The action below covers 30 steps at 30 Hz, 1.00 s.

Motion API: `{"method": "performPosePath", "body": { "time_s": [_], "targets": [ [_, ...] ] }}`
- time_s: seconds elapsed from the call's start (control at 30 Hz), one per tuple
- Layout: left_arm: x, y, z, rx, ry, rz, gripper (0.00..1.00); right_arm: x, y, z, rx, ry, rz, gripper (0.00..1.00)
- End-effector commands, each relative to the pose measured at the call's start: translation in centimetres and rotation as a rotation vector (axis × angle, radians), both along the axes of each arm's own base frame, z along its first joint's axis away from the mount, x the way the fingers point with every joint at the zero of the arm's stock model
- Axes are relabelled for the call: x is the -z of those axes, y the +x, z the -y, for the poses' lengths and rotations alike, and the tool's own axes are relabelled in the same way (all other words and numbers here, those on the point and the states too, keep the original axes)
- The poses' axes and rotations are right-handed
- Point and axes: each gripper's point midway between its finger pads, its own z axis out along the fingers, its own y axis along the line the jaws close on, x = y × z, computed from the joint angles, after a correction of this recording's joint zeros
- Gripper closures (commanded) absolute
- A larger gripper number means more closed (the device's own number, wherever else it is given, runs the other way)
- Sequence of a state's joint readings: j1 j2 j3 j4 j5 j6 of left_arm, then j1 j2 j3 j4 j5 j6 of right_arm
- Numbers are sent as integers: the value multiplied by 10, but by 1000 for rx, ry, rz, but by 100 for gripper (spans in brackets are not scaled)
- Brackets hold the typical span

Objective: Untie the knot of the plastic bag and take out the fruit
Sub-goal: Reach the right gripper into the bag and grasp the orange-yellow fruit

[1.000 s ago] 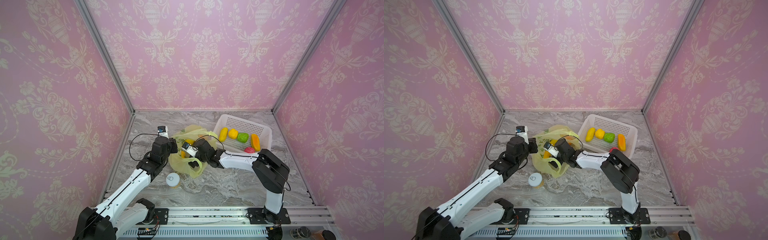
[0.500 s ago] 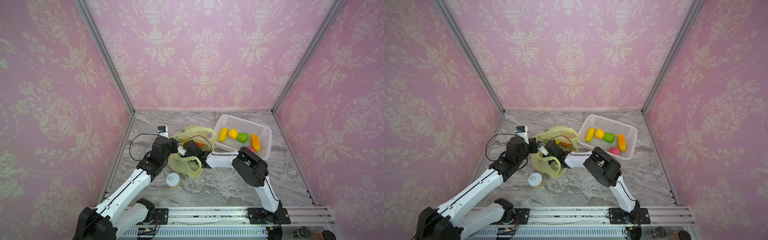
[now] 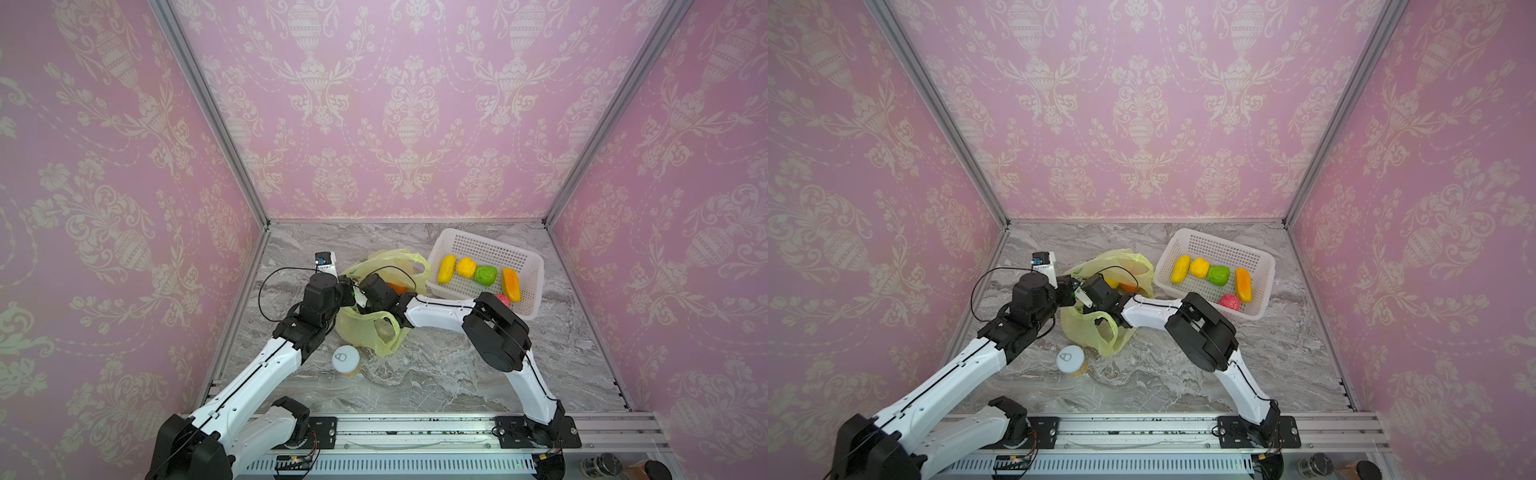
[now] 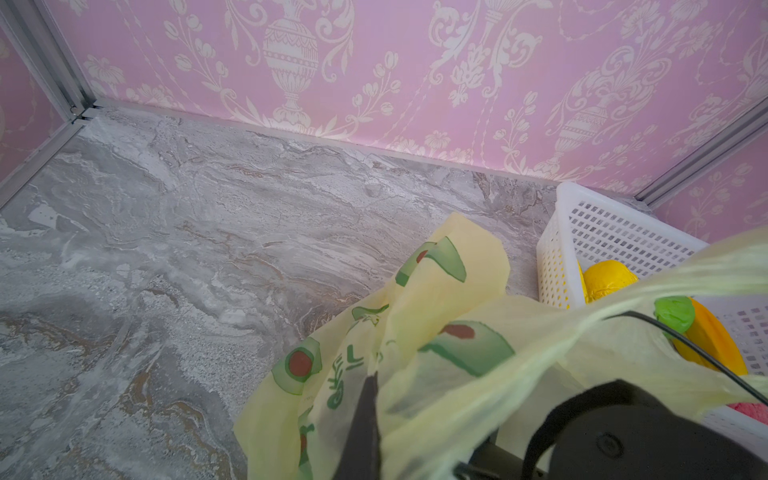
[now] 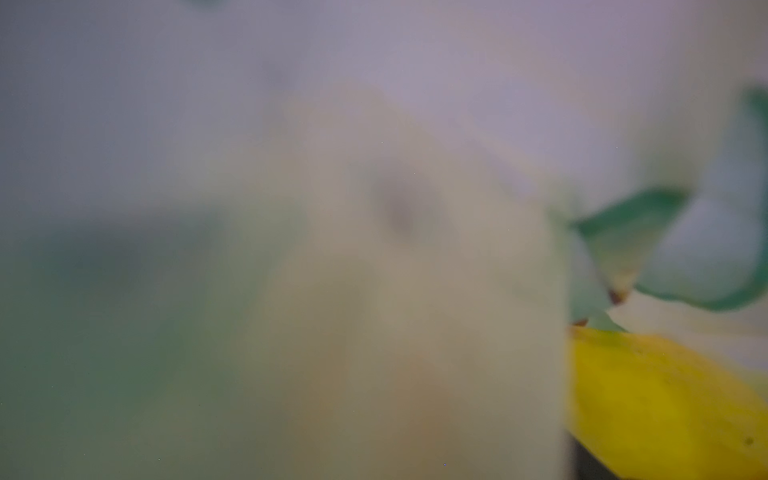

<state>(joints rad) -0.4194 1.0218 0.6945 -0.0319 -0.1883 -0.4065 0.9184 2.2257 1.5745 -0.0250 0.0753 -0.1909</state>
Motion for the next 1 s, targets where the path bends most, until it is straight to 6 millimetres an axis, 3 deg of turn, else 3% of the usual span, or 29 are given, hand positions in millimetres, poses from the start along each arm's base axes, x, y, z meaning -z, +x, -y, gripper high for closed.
{"method": "performPosePath", "body": {
  "time_s": [0.0,0.1,0.2,0.4,0.5,0.73,0.97],
  "targets": [
    [2,-3,-2,3,0,-5,100,27,-14,10,-57,-128,-74,12],
    [2,-3,-2,1,0,-6,100,31,-18,12,-74,-147,-91,10],
    [2,-3,-2,1,1,-7,100,31,-18,12,-74,-148,-92,15],
    [2,-3,-2,3,0,-8,100,25,-8,10,-32,-139,-63,50],
    [1,-3,-3,1,0,-5,100,17,-8,10,-25,-111,-47,56],
    [1,-4,-3,1,-1,-5,100,-17,-17,16,-33,7,-16,69],
    [2,-4,-5,-12,4,-8,100,-64,-31,41,-34,134,15,77]
  ]
}}
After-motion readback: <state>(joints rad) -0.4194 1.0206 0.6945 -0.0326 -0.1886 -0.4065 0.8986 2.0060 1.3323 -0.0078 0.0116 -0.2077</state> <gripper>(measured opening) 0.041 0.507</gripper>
